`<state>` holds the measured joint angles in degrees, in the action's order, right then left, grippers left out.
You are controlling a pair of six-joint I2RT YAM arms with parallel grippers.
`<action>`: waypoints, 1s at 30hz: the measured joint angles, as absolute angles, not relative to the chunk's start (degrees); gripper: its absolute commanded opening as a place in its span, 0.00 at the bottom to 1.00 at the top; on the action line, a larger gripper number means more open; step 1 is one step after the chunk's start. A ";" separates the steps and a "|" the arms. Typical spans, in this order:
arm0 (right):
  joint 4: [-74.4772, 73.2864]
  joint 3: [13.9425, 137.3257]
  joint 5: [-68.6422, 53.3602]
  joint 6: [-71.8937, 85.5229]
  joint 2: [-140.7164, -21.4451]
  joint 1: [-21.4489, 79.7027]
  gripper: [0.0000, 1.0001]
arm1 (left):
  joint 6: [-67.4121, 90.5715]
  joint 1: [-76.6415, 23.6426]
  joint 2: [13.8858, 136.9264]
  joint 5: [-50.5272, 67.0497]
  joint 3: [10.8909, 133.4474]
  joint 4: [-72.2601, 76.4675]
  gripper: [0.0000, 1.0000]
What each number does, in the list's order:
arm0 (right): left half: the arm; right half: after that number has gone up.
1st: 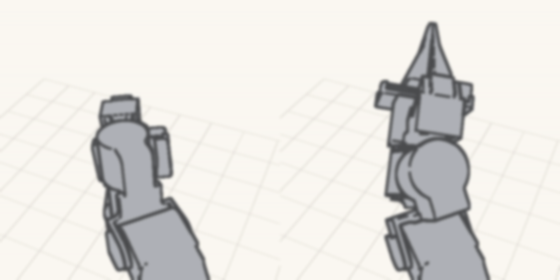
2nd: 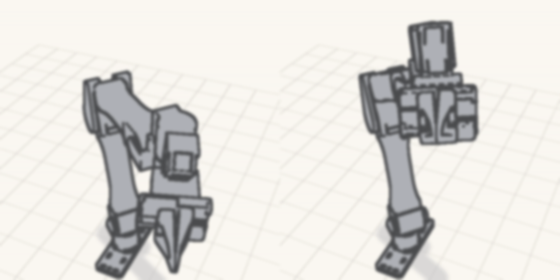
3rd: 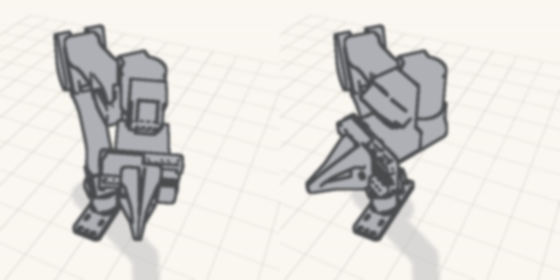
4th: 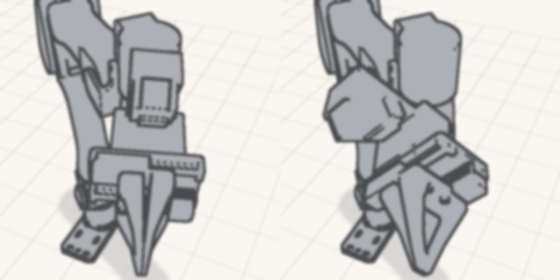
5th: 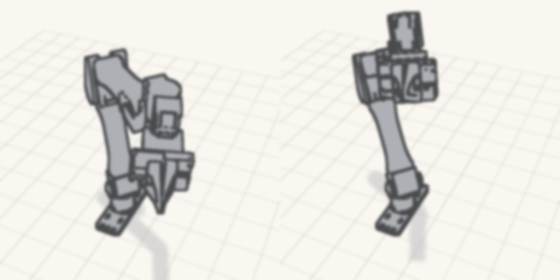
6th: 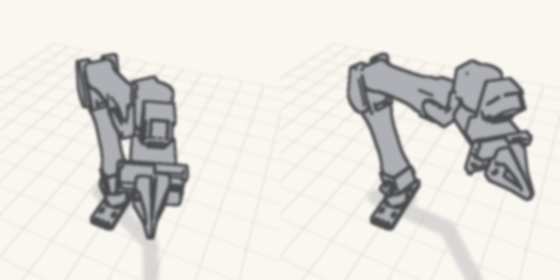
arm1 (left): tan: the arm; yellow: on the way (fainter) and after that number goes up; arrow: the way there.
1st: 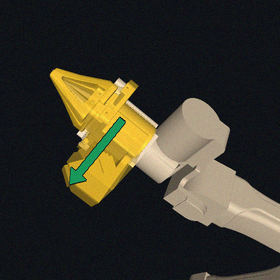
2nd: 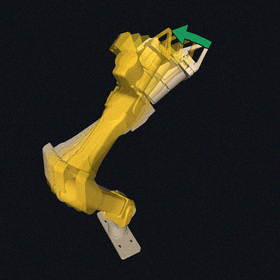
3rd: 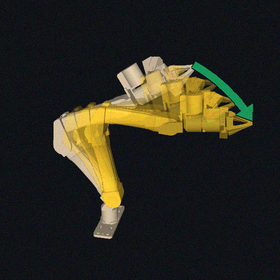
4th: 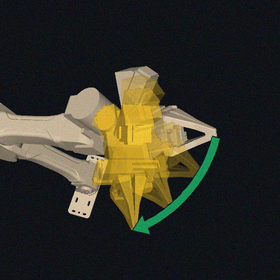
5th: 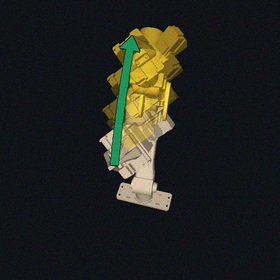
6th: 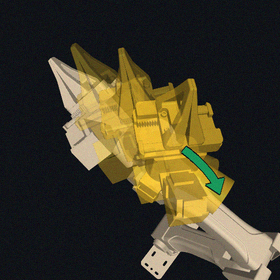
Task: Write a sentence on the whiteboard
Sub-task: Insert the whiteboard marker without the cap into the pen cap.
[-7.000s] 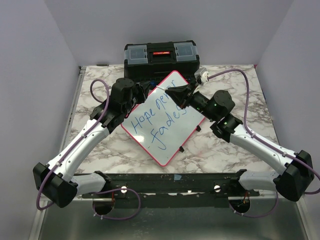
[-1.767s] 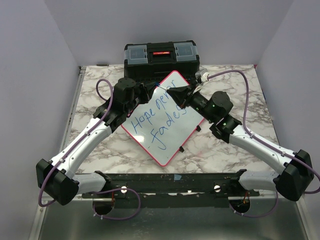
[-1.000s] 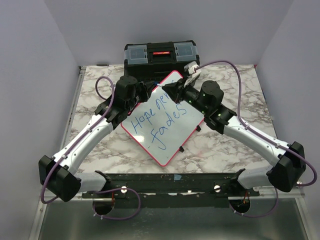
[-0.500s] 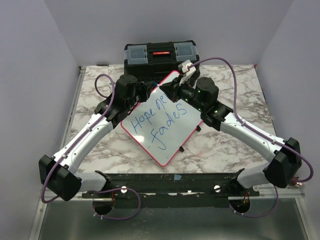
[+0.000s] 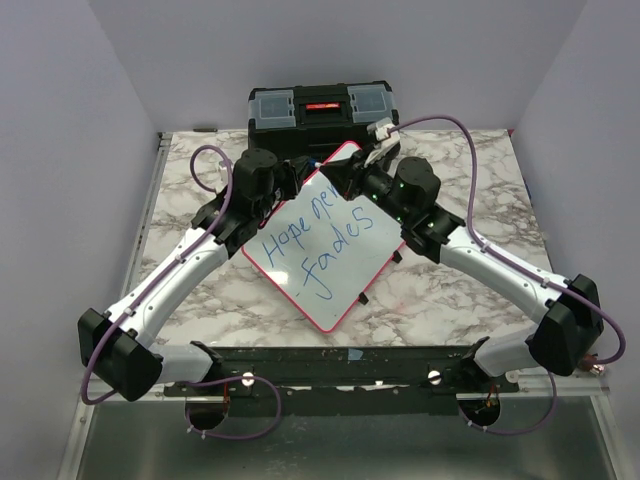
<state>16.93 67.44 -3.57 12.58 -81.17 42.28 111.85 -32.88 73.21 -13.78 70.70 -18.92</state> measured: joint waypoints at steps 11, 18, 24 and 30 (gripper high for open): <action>23.35 65.17 1.87 24.49 -81.54 42.33 0.01 | 109.23 -33.91 73.21 -17.61 70.70 -15.42 0.00; 23.29 65.78 5.06 32.18 -82.19 42.68 0.01 | 107.04 -34.39 73.19 -19.75 70.70 -14.02 0.00; 23.73 65.84 5.08 34.89 -82.15 42.70 0.01 | 105.38 -34.41 72.58 -20.08 70.70 -13.37 0.00; 24.60 65.84 4.05 34.85 -81.67 42.72 0.01 | 103.81 -34.54 71.31 -20.23 70.39 -12.60 0.00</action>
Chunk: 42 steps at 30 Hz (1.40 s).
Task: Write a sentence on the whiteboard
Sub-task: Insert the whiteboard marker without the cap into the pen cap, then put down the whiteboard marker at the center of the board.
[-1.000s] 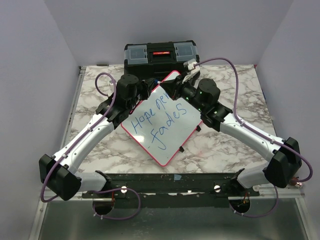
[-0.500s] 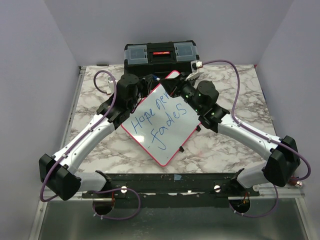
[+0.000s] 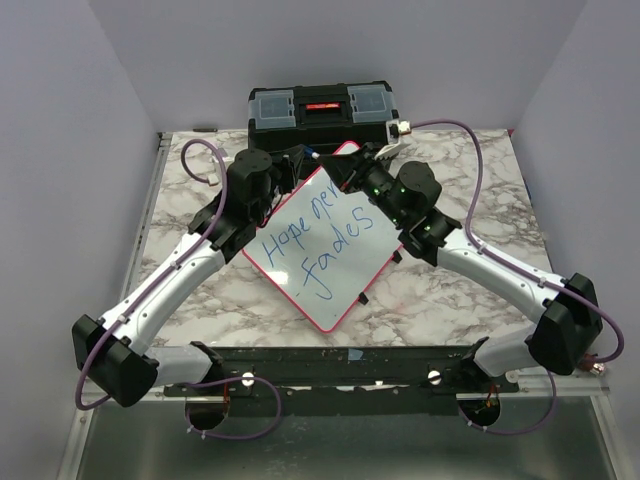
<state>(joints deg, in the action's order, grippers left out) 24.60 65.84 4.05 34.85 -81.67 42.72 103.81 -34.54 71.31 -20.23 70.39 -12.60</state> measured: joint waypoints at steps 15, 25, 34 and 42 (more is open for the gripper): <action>23.53 64.51 5.67 31.22 -78.76 43.31 0.01 | 101.73 -36.60 67.37 -17.67 65.08 -5.82 0.39; 21.21 61.93 12.99 29.89 -78.83 42.52 0.01 | 100.18 -38.00 65.36 -11.92 64.51 -2.81 0.54; 18.28 51.57 26.79 28.42 -70.17 42.52 0.01 | 93.58 -36.58 63.57 -12.64 61.34 -0.91 0.91; 8.01 42.74 41.04 32.14 -59.90 42.52 0.01 | 81.43 -33.71 59.90 -15.20 55.86 7.35 0.98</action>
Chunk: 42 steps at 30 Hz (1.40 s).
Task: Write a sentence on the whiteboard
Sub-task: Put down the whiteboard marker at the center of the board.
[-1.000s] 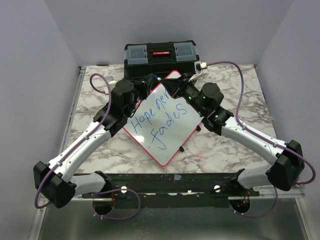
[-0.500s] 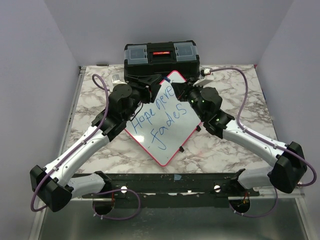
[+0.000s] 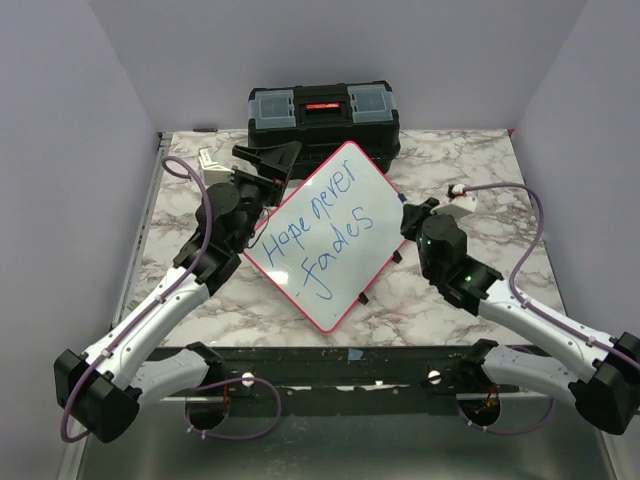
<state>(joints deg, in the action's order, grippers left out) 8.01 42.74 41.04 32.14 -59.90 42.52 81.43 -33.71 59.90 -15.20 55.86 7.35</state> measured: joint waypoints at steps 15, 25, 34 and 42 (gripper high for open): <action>-12.82 32.21 48.36 53.06 -56.36 42.52 0.05 | 52.05 -32.95 52.58 -21.04 48.01 24.27 0.98; -16.34 29.21 48.29 62.04 -59.40 42.52 0.67 | 43.62 -32.71 50.65 -25.34 47.83 24.51 0.98; -17.37 28.88 48.10 64.10 -59.48 42.52 0.97 | 39.97 -32.62 50.61 -26.39 47.48 26.11 0.99; -18.59 28.99 48.64 61.39 -56.23 42.52 1.00 | 31.73 -32.58 50.11 -26.44 45.36 28.71 0.99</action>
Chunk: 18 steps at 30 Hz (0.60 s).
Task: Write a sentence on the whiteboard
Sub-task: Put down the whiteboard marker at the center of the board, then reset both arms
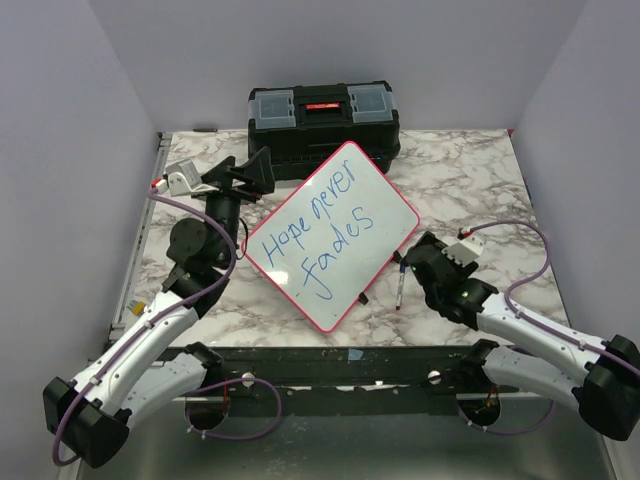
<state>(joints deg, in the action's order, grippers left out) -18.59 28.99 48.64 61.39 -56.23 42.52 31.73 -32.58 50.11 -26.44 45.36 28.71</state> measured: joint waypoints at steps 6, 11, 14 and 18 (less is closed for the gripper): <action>-18.17 29.89 48.86 56.62 -53.49 42.52 1.00 | 20.58 -32.23 49.10 -26.79 42.48 29.98 0.99; -17.10 29.95 48.97 52.66 -51.48 42.52 1.00 | 13.43 -32.03 48.23 -28.84 40.69 29.85 0.98; -15.77 30.28 48.93 50.00 -50.54 42.52 1.00 | 10.46 -31.86 46.65 -30.89 38.20 28.77 0.99; -12.73 31.07 48.64 46.35 -49.45 42.52 1.00 | 7.88 -31.70 44.31 -33.30 35.05 25.80 0.99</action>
<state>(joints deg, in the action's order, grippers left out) -12.73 31.07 48.64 46.35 -49.45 42.52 7.88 -31.70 44.31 -33.30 35.05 25.80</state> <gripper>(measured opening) 0.998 0.984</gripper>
